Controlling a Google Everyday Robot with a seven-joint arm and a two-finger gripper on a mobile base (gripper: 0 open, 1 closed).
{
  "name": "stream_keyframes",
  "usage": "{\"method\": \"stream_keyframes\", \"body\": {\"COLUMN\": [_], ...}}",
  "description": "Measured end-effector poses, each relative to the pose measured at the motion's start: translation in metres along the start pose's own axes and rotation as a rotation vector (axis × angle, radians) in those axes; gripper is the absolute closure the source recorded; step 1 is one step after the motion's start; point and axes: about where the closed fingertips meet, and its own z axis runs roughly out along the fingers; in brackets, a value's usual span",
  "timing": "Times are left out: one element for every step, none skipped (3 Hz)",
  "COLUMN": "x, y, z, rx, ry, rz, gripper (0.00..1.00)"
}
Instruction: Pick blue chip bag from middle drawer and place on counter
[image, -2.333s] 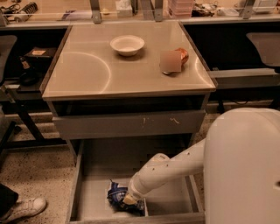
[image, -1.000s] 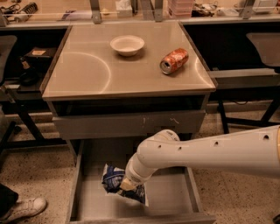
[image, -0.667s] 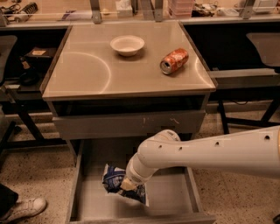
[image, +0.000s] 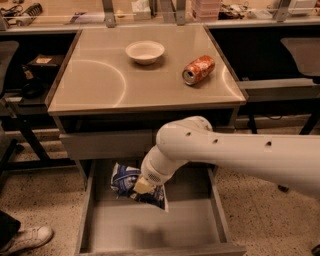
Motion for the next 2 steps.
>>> {"method": "stream_keyframes", "body": {"x": [-0.034, -0.065], "y": [-0.011, -0.018], "z": [-0.047, -0.099], "rx": [0.014, 0.049], "ry": [-0.012, -0.017], "rz": [-0.024, -0.07], "gripper": [1.0, 1.0]}}
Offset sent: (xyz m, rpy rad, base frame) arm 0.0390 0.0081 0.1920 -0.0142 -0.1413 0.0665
